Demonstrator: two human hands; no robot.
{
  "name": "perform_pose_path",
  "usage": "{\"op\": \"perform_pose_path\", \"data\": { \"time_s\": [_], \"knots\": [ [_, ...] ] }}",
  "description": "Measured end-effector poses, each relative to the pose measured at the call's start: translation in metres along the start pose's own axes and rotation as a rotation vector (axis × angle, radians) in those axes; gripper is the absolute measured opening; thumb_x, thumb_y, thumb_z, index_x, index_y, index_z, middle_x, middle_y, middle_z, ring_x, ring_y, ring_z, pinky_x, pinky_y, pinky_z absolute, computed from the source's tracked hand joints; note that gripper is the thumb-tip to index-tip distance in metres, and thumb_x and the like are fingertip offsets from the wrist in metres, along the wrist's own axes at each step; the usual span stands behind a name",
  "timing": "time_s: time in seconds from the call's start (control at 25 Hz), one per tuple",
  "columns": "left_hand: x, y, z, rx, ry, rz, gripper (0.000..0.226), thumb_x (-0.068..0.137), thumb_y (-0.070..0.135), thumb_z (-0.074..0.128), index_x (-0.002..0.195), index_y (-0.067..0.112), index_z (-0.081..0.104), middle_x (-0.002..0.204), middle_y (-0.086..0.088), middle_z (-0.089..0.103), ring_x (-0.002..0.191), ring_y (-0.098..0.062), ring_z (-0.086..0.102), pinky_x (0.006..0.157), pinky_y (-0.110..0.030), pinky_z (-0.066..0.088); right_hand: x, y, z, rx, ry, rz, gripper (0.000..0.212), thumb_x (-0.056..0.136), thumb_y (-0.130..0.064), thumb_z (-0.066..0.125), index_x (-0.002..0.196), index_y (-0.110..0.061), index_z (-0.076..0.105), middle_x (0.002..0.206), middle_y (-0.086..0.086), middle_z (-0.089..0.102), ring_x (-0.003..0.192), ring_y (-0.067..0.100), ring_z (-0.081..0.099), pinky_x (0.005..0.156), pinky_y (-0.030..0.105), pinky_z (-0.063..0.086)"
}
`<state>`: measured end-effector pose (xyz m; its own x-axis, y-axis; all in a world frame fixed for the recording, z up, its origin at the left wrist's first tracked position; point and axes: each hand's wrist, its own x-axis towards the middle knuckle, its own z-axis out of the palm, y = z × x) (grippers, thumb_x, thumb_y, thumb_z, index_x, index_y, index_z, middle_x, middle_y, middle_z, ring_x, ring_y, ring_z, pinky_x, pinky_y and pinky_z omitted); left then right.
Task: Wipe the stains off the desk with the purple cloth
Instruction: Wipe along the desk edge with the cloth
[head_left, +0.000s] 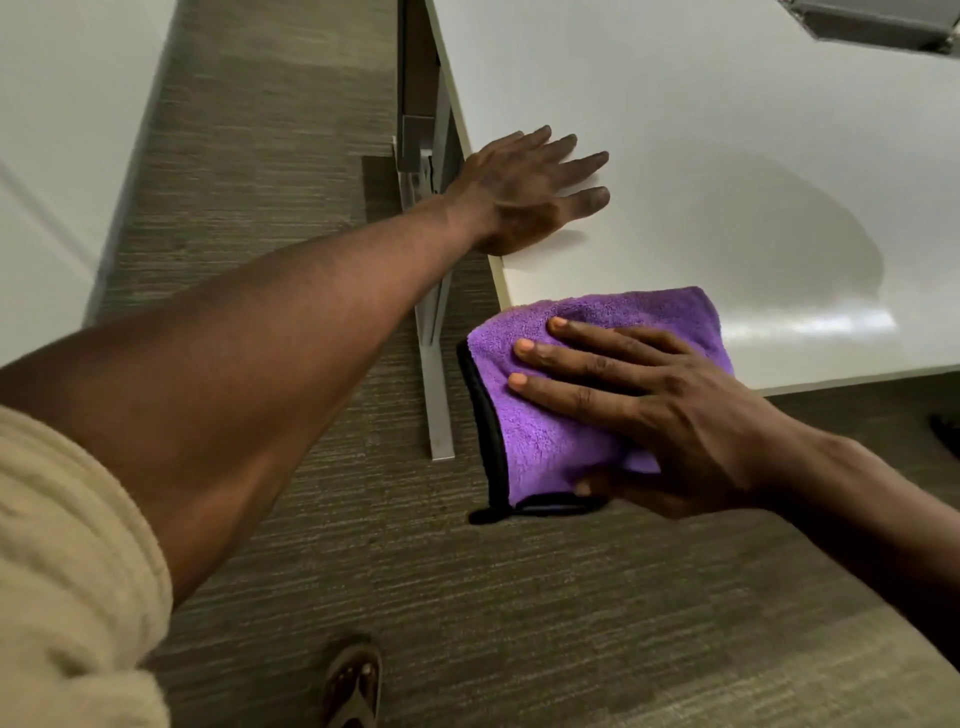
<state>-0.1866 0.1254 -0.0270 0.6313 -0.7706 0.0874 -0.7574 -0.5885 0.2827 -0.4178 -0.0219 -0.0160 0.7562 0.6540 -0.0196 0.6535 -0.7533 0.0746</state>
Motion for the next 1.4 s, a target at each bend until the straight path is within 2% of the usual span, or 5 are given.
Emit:
{"op": "perform_pose_path", "data": {
  "time_s": [0.24, 0.6, 0.88, 1.12, 1.4],
  "knots": [
    [0.004, -0.003, 0.003, 0.001, 0.009, 0.016, 0.074, 0.094, 0.074, 0.010, 0.159, 0.039, 0.014, 0.169, -0.003, 0.014, 0.156, -0.024, 0.008, 0.126, -0.044, 0.007, 0.005, -0.019, 0.037, -0.103, 0.301, 0.156, 0.065, 0.099, -0.043, 0.059, 0.159, -0.036, 0.036, 0.169, -0.005, 0.030, 0.158, 0.020, 0.027, 0.122, 0.044, 0.032],
    [0.010, -0.005, 0.008, 0.024, 0.012, -0.006, 0.089, 0.080, 0.084, 0.003, 0.158, 0.041, 0.015, 0.169, 0.000, 0.016, 0.156, -0.022, 0.010, 0.126, -0.042, 0.008, 0.059, -0.077, 0.047, 0.035, 0.701, 0.620, 0.035, 0.099, -0.049, 0.060, 0.120, -0.027, 0.076, 0.145, -0.009, 0.062, 0.140, 0.019, 0.056, 0.107, 0.045, 0.041],
    [0.013, -0.008, 0.009, 0.040, 0.007, -0.009, 0.092, 0.079, 0.086, 0.001, 0.158, 0.041, 0.013, 0.169, 0.000, 0.013, 0.156, -0.022, 0.008, 0.126, -0.041, 0.006, 0.022, -0.045, 0.025, -0.022, 0.313, 0.166, 0.039, 0.099, -0.052, 0.060, 0.131, -0.032, 0.070, 0.156, -0.002, 0.053, 0.150, 0.029, 0.042, 0.111, 0.049, 0.040],
    [0.013, -0.008, 0.010, 0.020, 0.010, -0.034, 0.090, 0.078, 0.085, 0.003, 0.157, 0.044, 0.014, 0.169, 0.002, 0.014, 0.156, -0.019, 0.008, 0.126, -0.038, 0.005, 0.057, -0.023, -0.002, 0.073, 0.187, 0.103, 0.039, 0.097, -0.057, 0.056, 0.104, -0.021, 0.072, 0.118, -0.004, 0.072, 0.134, 0.024, 0.053, 0.098, 0.043, 0.040],
    [0.012, -0.010, 0.011, 0.017, -0.001, -0.019, 0.091, 0.077, 0.088, 0.003, 0.157, 0.046, 0.014, 0.169, 0.003, 0.013, 0.156, -0.018, 0.007, 0.126, -0.038, 0.005, 0.055, -0.028, -0.008, 0.081, 0.056, 0.112, 0.038, 0.094, -0.059, 0.055, 0.112, -0.029, 0.069, 0.128, -0.007, 0.067, 0.143, 0.021, 0.043, 0.109, 0.044, 0.035]
  ]
}}
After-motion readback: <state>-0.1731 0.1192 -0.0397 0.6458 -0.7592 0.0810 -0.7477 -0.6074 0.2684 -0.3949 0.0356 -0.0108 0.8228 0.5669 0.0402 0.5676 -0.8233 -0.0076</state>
